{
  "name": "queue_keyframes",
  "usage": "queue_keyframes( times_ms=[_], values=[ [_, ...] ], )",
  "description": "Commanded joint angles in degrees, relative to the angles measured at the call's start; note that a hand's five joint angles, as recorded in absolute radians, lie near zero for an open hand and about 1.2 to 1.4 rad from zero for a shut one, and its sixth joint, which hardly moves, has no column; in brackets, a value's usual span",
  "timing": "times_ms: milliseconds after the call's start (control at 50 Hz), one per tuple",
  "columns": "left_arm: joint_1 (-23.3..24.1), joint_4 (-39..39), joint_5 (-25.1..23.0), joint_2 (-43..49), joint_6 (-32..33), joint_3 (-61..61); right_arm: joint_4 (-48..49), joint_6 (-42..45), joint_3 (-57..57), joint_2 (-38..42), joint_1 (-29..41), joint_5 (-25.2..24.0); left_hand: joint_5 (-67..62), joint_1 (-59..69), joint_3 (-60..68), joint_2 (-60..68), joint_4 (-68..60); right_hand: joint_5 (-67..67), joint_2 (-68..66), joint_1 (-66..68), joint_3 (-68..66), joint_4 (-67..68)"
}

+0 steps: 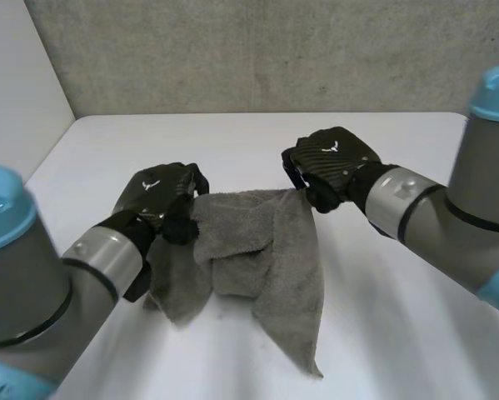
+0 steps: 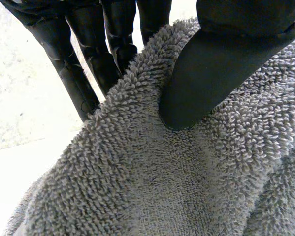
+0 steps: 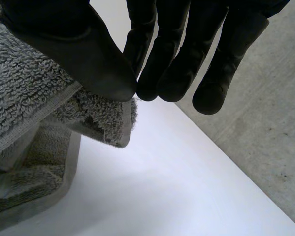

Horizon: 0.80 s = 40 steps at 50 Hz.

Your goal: Fold the towel.

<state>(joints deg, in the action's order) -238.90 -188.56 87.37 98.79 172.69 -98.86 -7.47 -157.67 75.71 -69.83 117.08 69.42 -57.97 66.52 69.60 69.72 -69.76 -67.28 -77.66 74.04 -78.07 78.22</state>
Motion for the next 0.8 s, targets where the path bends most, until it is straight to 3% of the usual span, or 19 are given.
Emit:
queue_keyframes(
  times_ms=[20, 140, 240, 280, 320, 400, 540, 560, 580, 600, 620, 640, 660, 740, 800],
  values=[
    [-0.42, -0.40, 0.26, 10.72, 0.01, 11.06, 1.05, 0.35, -13.71, 9.43, 2.10, 2.64, -12.03, 13.48, 10.40, 10.28, -10.24, -2.72, -2.34, 5.96, -1.93, 1.78],
    [-0.68, -0.58, 1.66, 15.64, -1.04, 29.65, 10.96, -0.09, -30.32, 14.19, 3.94, 4.05, -12.03, 13.48, 10.40, 10.28, -10.24, -2.72, -2.34, 5.96, -1.93, 1.78],
    [-1.21, -0.31, 8.26, 12.92, -3.59, 36.11, 18.09, -0.18, -35.00, 13.76, 4.12, 3.09, -12.03, 13.48, 10.40, 10.28, -10.24, -2.72, -2.34, 5.96, -1.93, 1.78],
    [-1.13, 0.12, 13.07, 9.16, -6.91, 34.45, 18.54, -0.27, -35.53, 13.32, 4.12, 2.65, -12.03, 13.48, 10.40, 10.28, -10.24, -2.72, -2.34, 5.96, -1.93, 1.78],
    [-1.04, 0.39, 14.83, 7.40, -8.06, 31.92, 17.93, -0.44, -35.45, 12.79, 4.12, 1.07, -12.03, 13.48, 10.40, 10.28, -10.24, -2.72, -2.34, 5.96, -1.93, 1.78],
    [-0.51, 0.30, 15.38, 4.75, -8.78, 24.69, 12.16, -0.62, -34.31, 12.35, 3.95, -3.58, -12.03, 13.48, 10.40, 10.28, -10.24, -2.72, -2.34, 5.96, -1.93, 1.78],
    [-0.51, 0.56, 13.54, 2.64, -8.60, 10.56, -0.44, -0.44, -32.11, 13.58, 3.42, -3.24, -12.03, 13.48, 10.40, 10.28, -10.24, -2.72, -2.34, 5.96, -1.93, 1.78],
    [-0.51, 0.65, 13.19, 2.64, -8.60, 8.36, -2.87, -0.53, -30.63, 13.75, 3.33, -2.28, -12.03, 13.48, 10.40, 10.28, -10.24, 2.55, 2.93, 0.69, 3.34, -3.49],
    [-0.51, 0.65, 13.18, 2.64, -8.60, 8.34, -4.64, -0.79, -28.62, 13.75, 3.24, -0.53, -12.03, 13.48, 10.40, 10.28, -10.24, 26.92, 27.29, -23.67, 27.71, -27.86],
    [-0.51, 0.74, 12.92, 2.38, -8.51, 6.51, -4.66, -0.79, -28.60, 13.75, 3.24, -0.52, -12.03, 13.48, 10.40, 10.28, -10.24, 27.16, 27.54, -23.92, 27.95, -28.10],
    [-0.51, 0.74, 12.92, 2.38, -8.51, 6.49, -5.87, -1.05, -26.60, 13.58, 3.24, 2.01, -12.03, 13.48, 10.40, 10.28, -10.24, 47.64, 48.02, -44.40, 48.44, -48.59],
    [-0.51, 0.83, 12.83, 2.11, -8.51, 4.75, -6.41, -1.49, -24.84, 13.40, 3.24, 5.25, -12.03, 13.48, 10.40, 10.28, -10.24, 58.67, 59.05, -55.43, 59.47, -59.61],
    [-0.51, 0.92, 12.83, 1.85, -8.43, 3.34, -6.41, -1.50, -24.82, 13.40, 3.24, 5.28, -12.03, 13.48, 10.40, 10.28, -10.24, 58.78, 59.16, -55.54, 59.58, -59.73],
    [-0.69, 1.53, 12.83, 0.27, -7.99, 0.69, -6.94, -8.06, -20.61, 13.31, 3.15, 13.18, -12.03, 13.48, 10.40, 10.28, -10.24, 67.28, 67.66, -64.04, 68.07, -68.22],
    [-1.30, 1.71, 12.74, -2.02, -6.23, -1.59, -6.85, -14.82, -18.59, 13.49, 3.07, 13.20, -12.03, 13.48, 10.40, 10.28, -10.24, 67.28, 67.66, -64.04, 68.07, -68.22]
  ],
)
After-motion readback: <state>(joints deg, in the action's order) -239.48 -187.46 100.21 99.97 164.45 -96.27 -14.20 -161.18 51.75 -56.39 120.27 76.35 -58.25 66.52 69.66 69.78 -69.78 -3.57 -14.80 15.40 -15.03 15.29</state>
